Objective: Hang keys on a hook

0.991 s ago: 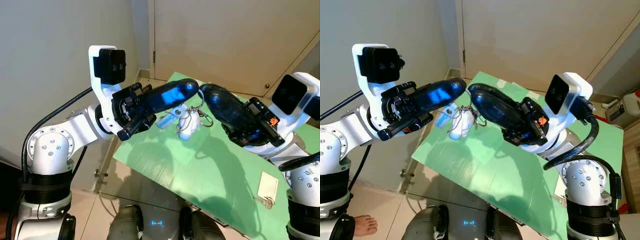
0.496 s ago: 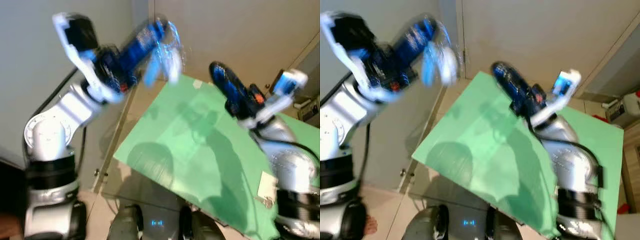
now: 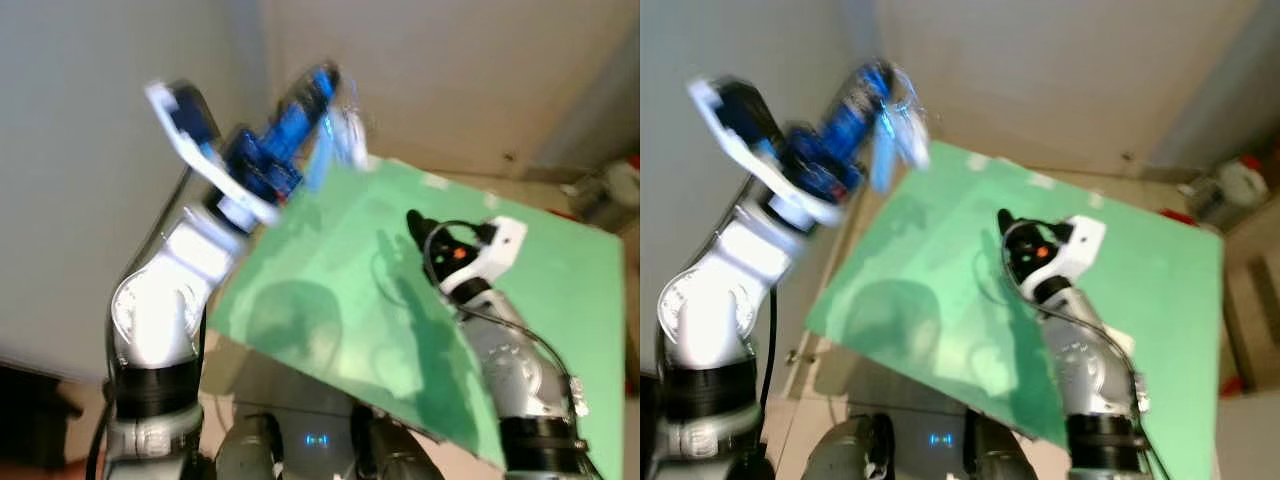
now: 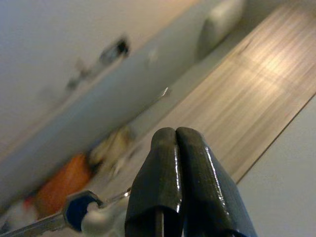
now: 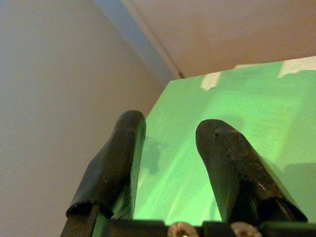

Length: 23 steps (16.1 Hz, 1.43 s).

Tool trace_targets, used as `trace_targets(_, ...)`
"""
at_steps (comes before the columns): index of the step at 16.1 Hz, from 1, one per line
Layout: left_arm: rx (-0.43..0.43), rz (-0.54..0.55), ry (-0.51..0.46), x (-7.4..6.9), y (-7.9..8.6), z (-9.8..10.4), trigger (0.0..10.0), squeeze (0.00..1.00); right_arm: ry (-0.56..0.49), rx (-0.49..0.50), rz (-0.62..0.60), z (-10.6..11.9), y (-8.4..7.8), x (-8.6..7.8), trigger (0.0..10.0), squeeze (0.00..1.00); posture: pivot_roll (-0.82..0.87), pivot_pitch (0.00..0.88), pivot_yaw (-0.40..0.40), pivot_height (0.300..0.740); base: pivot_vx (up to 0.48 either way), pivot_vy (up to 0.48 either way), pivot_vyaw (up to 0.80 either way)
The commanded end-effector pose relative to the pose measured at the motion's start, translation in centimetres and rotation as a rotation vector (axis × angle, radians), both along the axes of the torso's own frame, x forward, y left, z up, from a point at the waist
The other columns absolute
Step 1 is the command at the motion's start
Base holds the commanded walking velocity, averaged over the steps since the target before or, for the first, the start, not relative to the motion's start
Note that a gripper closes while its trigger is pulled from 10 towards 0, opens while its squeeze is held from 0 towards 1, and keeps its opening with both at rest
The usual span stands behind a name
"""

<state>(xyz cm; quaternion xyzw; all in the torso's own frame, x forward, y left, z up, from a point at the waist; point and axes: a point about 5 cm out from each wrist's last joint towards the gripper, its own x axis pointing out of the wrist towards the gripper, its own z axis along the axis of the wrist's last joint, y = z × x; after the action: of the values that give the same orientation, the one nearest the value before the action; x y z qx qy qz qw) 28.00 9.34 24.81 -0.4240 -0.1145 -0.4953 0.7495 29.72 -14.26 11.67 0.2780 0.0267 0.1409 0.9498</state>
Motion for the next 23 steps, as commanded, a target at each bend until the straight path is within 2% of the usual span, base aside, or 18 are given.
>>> trace_targets(1,0.099,0.025,0.011,-0.6,-0.9,-1.6,10.0,0.0,-0.067,-0.055,0.003,1.1,0.3,-0.3,10.0,0.0,0.07,0.166,0.0,0.74,0.0,0.0,-0.8)
trace_targets(3,0.147,0.048,0.031,-0.8,-1.1,-3.0,10.0,0.0,-0.097,-0.059,0.008,1.7,0.6,-0.3,10.0,0.0,0.05,0.153,0.001,0.74,0.0,0.0,-0.8)
trace_targets(4,0.185,0.09,0.049,-0.7,-1.0,-4.1,10.0,0.0,-0.116,-0.083,0.002,2.1,0.6,-0.2,10.0,0.0,0.05,0.149,-0.001,0.74,0.0,0.0,-0.8)
trace_targets(6,0.208,0.163,0.104,-0.5,-0.5,-6.0,10.0,0.0,-0.134,-0.14,-0.022,2.2,0.5,-0.1,10.0,0.0,0.04,0.125,-0.004,0.74,0.0,0.0,-0.8)
trace_targets(10,0.172,0.153,0.111,-1.0,-0.3,-6.7,10.0,0.0,-0.121,-0.233,-0.096,1.9,-0.2,0.5,10.0,0.0,0.04,0.103,-0.016,0.74,0.0,0.0,-0.8)
trace_targets(13,0.214,0.171,0.099,-1.0,-0.4,-7.4,10.0,0.0,-0.114,-0.302,-0.135,1.7,-0.7,0.8,10.0,0.0,0.04,0.096,-0.022,0.74,0.0,0.0,-0.8)
trace_targets(16,0.263,0.178,0.103,-1.0,-0.6,-8.2,10.0,0.0,-0.116,-0.326,-0.142,1.6,-0.3,1.0,10.0,0.0,0.05,0.093,-0.023,0.74,0.0,0.0,-0.8)
trace_targets(19,0.247,0.093,0.094,-1.6,-1.4,-8.1,10.0,0.0,-0.117,-0.336,-0.138,1.4,0.2,1.1,10.0,0.0,0.05,0.099,-0.021,0.74,0.0,0.0,-0.8)
trace_targets(21,0.237,-0.025,0.039,-2.7,-2.0,-7.3,10.0,0.0,-0.118,-0.339,-0.135,1.3,0.5,1.2,10.0,0.0,0.06,0.101,-0.021,0.74,0.0,0.0,-0.8)
trace_targets(23,0.172,-0.146,-0.037,-3.3,-1.5,-5.3,10.0,0.0,-0.123,-0.335,-0.133,1.4,0.6,1.3,10.0,0.0,0.06,0.105,-0.022,0.74,0.0,0.0,-0.8)
